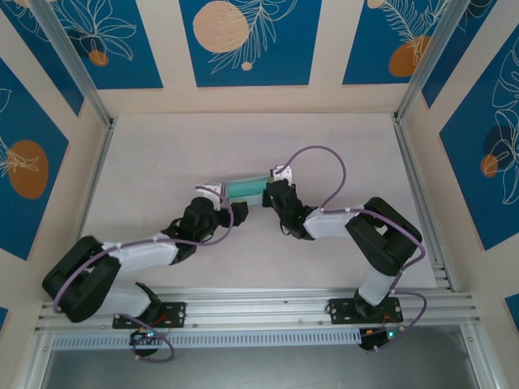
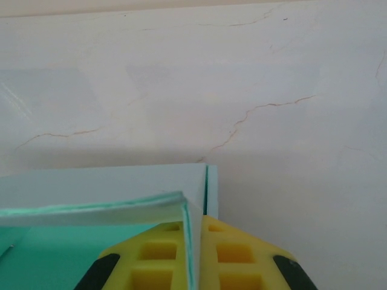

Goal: Fold the paper box

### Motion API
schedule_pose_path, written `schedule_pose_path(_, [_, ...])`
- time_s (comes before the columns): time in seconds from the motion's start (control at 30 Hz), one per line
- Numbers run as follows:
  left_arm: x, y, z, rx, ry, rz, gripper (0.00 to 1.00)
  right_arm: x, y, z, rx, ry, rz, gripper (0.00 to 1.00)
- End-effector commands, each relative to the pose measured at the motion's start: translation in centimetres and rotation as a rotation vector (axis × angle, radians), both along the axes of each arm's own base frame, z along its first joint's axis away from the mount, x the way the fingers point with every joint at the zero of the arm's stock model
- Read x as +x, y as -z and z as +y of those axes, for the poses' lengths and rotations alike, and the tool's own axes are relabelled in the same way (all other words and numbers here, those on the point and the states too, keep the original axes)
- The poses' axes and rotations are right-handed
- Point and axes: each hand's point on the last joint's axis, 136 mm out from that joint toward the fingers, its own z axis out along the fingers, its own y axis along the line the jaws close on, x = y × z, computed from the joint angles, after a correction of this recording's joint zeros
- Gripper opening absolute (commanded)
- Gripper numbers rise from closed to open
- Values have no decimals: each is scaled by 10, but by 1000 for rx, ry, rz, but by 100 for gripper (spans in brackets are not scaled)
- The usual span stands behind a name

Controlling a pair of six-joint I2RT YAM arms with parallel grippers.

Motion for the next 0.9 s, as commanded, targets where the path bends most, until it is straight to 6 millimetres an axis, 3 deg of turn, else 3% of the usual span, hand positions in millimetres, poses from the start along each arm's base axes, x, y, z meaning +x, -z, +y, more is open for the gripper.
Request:
schedule_pose_path(0.0, [-20, 7, 9, 23, 21, 52, 94, -15, 41, -9, -90, -14, 98, 7])
schedule_pose_path(0.2, [-27, -12, 38, 50, -68, 14, 100, -18, 50, -9, -91, -10, 119, 7])
schedule_pose_path(0.37, [-20, -66, 57, 108, -133, -81, 97, -23, 51, -9, -108, -16, 129, 7])
schedule_pose_path(0.47, [-12, -98, 57, 152, -127, -115, 96, -26, 55, -9, -121, -14, 135, 8])
schedule_pose_path(0.57, [4, -114, 52, 204, -115, -116, 94, -27, 59, -10, -121, -8, 146, 10])
schedule_pose_path(0.7, [30, -110, 30, 256, -47, -63, 91, -29, 61, -9, -122, -7, 149, 14])
schedule_pose_path(0.87, [60, -84, -12, 248, 71, 43, 70, -31, 62, -13, -141, -1, 152, 17])
